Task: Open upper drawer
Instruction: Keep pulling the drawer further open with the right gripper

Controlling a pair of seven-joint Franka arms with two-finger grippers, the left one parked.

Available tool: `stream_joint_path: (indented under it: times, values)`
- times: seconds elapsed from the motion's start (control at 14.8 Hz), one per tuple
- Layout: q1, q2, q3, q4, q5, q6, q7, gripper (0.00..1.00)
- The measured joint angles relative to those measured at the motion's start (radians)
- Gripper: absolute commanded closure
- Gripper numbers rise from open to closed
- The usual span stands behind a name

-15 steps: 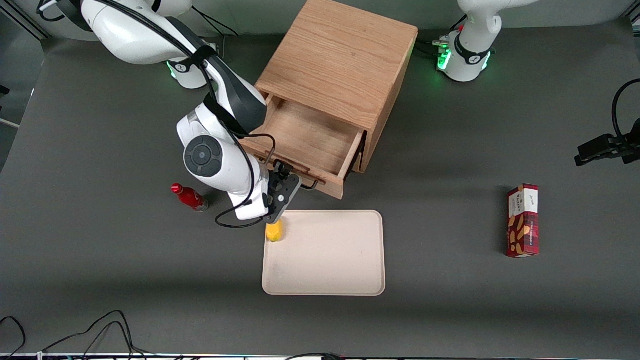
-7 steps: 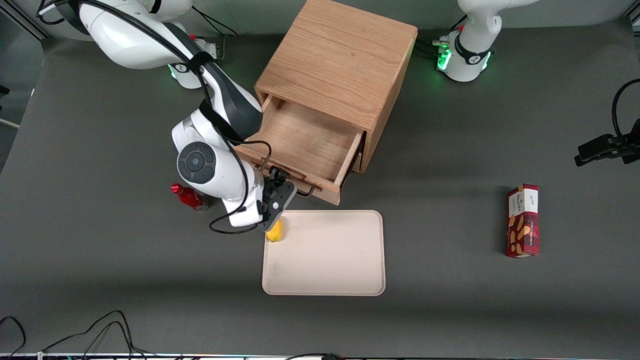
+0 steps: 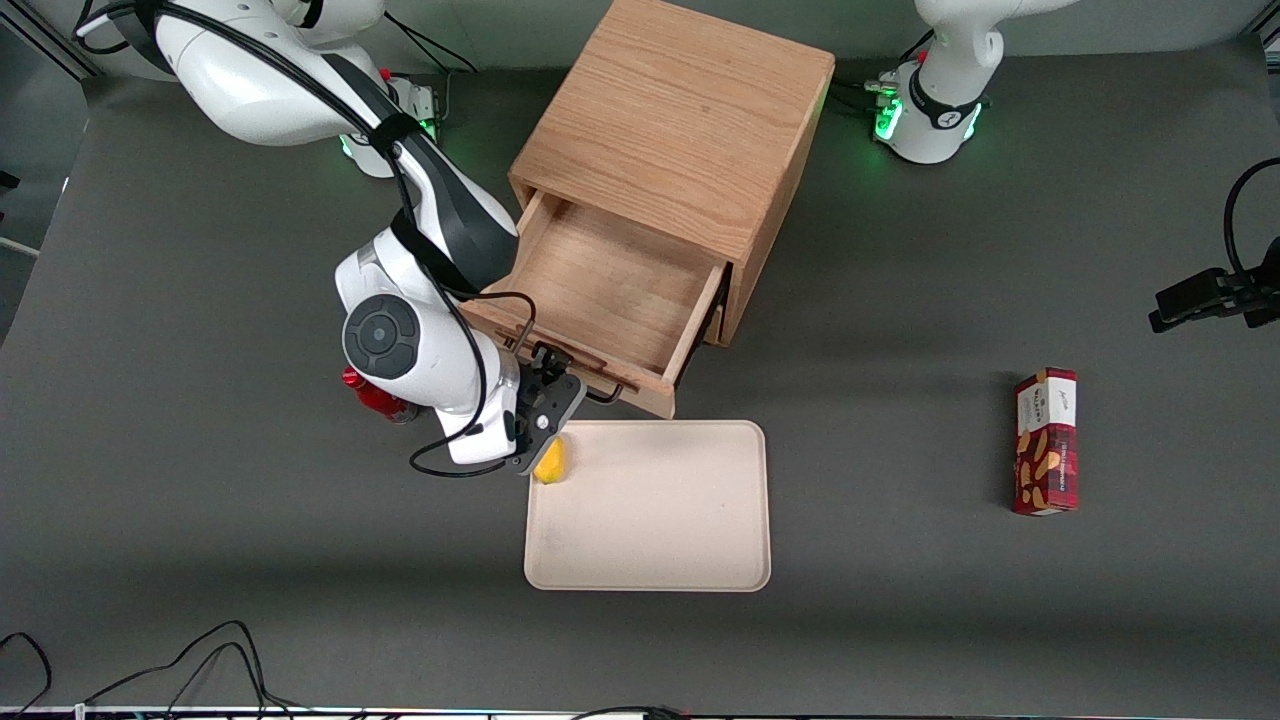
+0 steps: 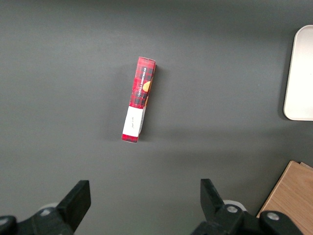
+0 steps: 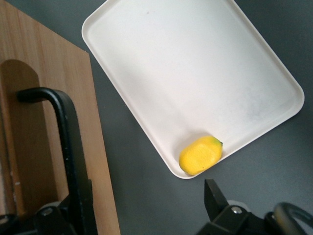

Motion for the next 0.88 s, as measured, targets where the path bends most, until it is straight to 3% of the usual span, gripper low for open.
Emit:
stream_joint_path:
  times: [0.88]
  values:
    - [-0.015,0.036,-0.011,0.095,-0.006,-0.097,-0.011,0.0]
